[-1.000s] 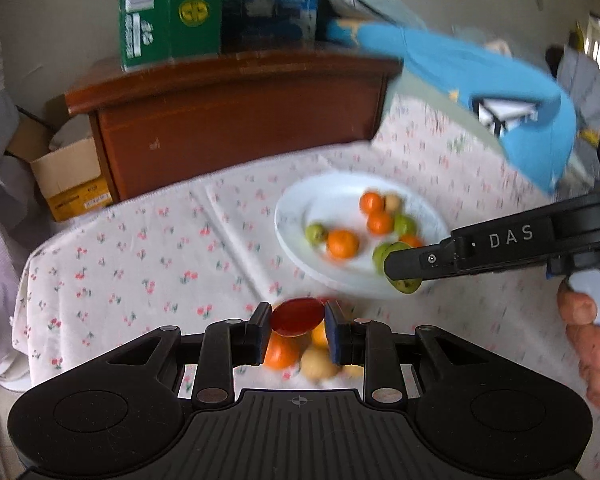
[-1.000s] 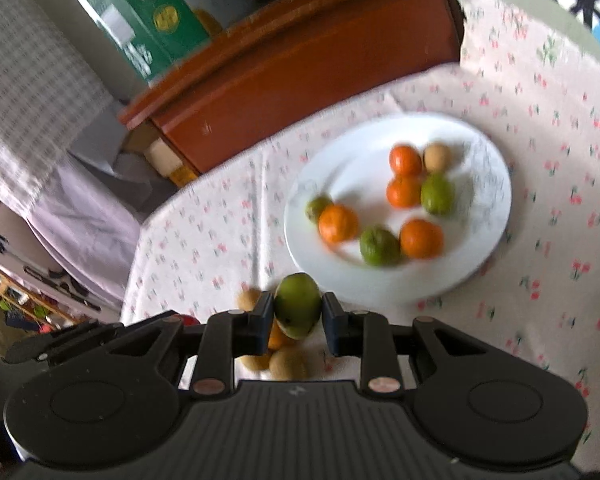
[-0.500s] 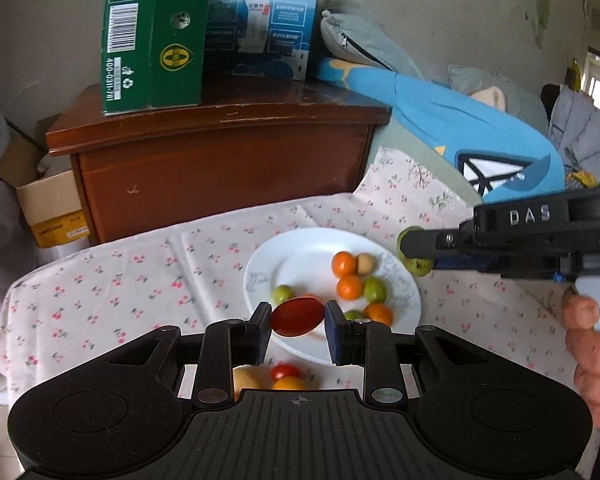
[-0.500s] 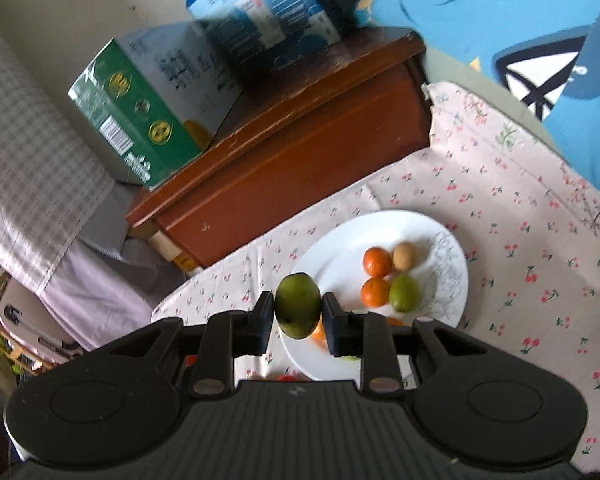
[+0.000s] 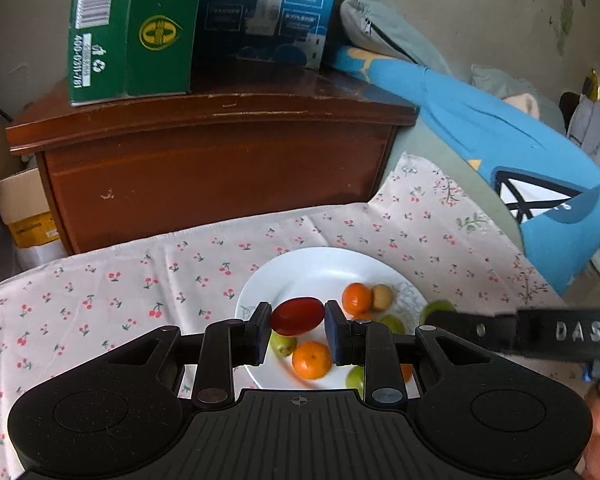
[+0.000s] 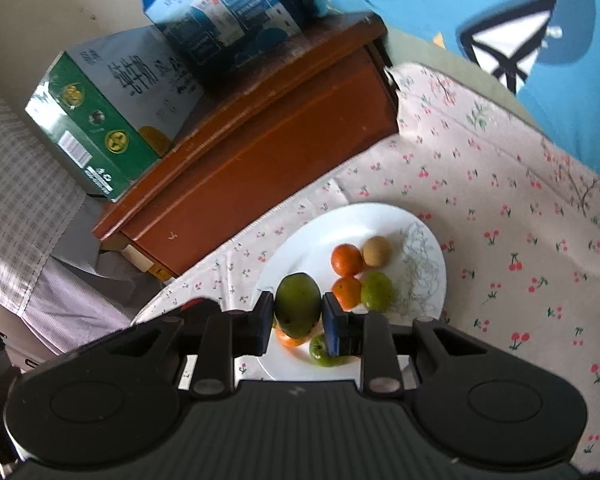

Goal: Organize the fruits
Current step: 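Carry the tomato and green fruit onto the plate and open both grippers, then lift both grippers off the plate back toward the fruit cluster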

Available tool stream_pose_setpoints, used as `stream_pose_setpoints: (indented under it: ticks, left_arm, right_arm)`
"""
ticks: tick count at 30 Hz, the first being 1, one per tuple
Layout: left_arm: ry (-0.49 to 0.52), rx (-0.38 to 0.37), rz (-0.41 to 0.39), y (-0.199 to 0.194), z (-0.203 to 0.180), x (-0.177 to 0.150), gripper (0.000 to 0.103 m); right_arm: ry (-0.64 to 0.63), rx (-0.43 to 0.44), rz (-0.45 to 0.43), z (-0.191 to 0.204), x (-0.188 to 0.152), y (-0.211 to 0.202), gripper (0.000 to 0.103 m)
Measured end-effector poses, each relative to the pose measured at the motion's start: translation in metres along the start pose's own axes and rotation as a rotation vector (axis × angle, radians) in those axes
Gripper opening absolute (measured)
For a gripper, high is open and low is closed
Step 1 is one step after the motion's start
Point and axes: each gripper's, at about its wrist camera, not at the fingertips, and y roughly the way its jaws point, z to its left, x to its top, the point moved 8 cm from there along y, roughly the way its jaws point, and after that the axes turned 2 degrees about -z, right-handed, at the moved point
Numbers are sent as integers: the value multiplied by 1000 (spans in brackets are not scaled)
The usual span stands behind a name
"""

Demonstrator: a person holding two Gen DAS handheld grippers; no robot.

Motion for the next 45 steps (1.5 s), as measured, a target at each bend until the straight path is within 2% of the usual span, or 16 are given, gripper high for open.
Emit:
stream_pose_setpoints:
  ticks: [16, 22, 23, 25, 31, 35, 37, 45]
  left_arm:
    - [-62, -48, 80, 56, 1, -11, 26]
    - [-61, -50, 72, 56, -4, -10, 29]
    - [-60, -50, 70, 55, -5, -9, 31]
    - [-62, -41, 60, 50, -5, -6, 50]
    - [-74, 20, 17, 30, 2, 8, 78]
    - [-98, 53, 19, 17, 11, 15, 83]
    - [-102, 70, 19, 10, 13, 17, 90]
    - [-90, 127, 31, -14, 19, 16, 91]
  right_arm:
    - [51, -49, 38, -23, -12, 29, 26]
    - [45, -57, 22, -24, -11, 33, 30]
    - [44, -59, 17, -23, -11, 32, 30]
    - [42, -59, 6, -23, -9, 31, 30]
    - [35, -53, 4, -20, -8, 27, 33]
    - [4, -55, 8, -15, -10, 24, 35]
    - [-16, -49, 10, -11, -12, 23, 39]
    - [-82, -21, 45, 6, -26, 21, 41]
